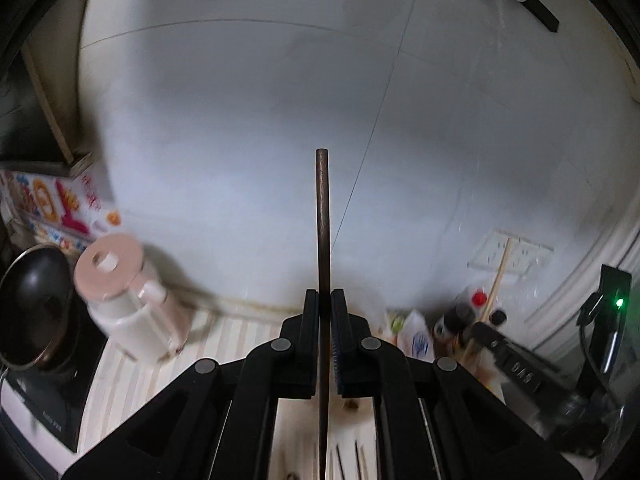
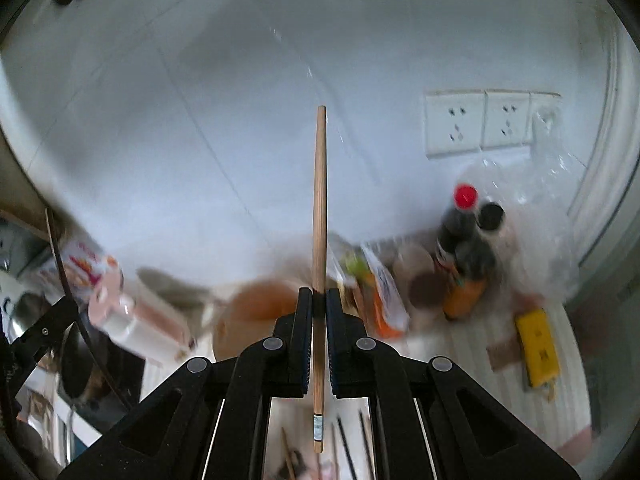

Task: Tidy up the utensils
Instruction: 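Lower both held chopsticks into the beige holder and open both grippers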

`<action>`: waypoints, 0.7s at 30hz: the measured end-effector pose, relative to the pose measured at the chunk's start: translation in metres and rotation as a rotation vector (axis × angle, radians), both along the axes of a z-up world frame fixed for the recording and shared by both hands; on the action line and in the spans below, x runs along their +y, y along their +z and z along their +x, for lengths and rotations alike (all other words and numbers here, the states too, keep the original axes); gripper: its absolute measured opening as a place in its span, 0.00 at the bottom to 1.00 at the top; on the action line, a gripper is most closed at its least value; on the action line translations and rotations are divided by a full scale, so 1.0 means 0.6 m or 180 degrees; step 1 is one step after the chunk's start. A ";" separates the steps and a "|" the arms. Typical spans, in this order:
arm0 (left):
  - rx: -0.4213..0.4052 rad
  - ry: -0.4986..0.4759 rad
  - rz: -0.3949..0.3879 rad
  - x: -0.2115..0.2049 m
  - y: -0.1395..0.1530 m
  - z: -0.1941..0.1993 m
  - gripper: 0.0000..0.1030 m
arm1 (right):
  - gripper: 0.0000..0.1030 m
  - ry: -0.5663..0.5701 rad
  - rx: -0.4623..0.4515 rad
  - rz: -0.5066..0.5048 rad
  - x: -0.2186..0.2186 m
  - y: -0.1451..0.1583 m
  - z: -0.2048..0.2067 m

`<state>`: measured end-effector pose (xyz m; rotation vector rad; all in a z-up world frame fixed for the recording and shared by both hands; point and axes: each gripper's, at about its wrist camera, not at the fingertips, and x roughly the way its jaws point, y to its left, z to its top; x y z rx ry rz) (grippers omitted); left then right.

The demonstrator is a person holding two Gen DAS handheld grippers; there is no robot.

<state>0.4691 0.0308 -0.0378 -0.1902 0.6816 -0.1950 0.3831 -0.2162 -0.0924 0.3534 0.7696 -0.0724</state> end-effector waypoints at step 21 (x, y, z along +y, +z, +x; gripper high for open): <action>0.0006 0.0061 0.0072 -0.072 -0.104 0.220 0.04 | 0.07 -0.0138 -0.0442 0.0187 -0.003 -0.075 0.174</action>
